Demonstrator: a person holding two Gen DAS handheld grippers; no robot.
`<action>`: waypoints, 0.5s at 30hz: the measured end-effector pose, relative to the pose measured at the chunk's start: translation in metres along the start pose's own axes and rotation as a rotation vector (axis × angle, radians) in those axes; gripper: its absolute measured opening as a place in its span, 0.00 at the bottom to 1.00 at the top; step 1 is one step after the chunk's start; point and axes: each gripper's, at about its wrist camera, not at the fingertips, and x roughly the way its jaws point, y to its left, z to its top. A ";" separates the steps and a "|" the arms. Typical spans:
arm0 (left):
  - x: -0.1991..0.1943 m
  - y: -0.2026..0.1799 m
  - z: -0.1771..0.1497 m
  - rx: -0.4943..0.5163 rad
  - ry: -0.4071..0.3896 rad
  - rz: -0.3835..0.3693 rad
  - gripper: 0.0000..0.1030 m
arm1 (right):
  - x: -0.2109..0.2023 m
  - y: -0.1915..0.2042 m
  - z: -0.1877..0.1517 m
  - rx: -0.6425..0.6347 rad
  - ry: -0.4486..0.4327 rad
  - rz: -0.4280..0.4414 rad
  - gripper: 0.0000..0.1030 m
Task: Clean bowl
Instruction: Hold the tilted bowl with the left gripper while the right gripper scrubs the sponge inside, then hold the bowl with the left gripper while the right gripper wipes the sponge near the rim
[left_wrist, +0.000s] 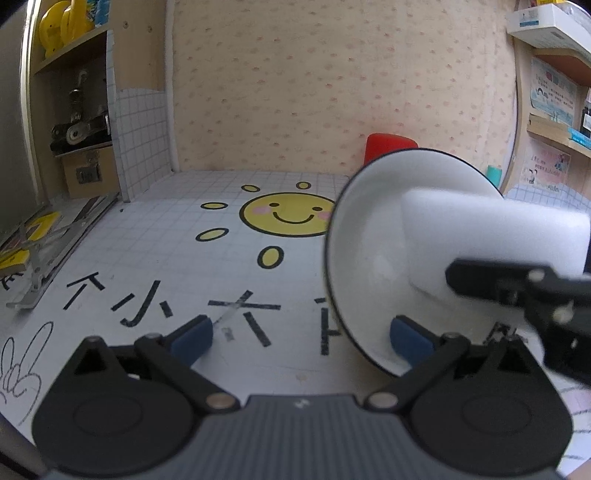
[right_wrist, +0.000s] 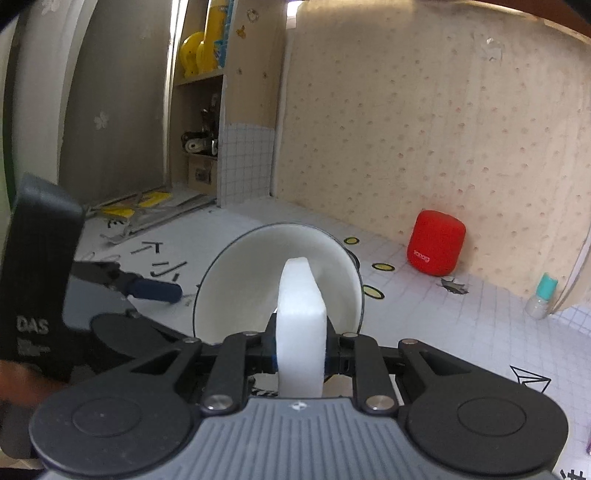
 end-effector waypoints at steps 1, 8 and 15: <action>0.000 0.000 0.001 0.000 -0.001 0.000 1.00 | -0.002 0.000 0.001 0.000 -0.011 -0.005 0.18; 0.003 0.006 0.009 -0.014 -0.003 -0.004 1.00 | 0.002 0.000 -0.001 -0.014 0.009 -0.027 0.18; 0.011 0.023 0.020 -0.039 -0.004 0.014 1.00 | 0.005 0.002 -0.005 -0.028 0.032 -0.012 0.18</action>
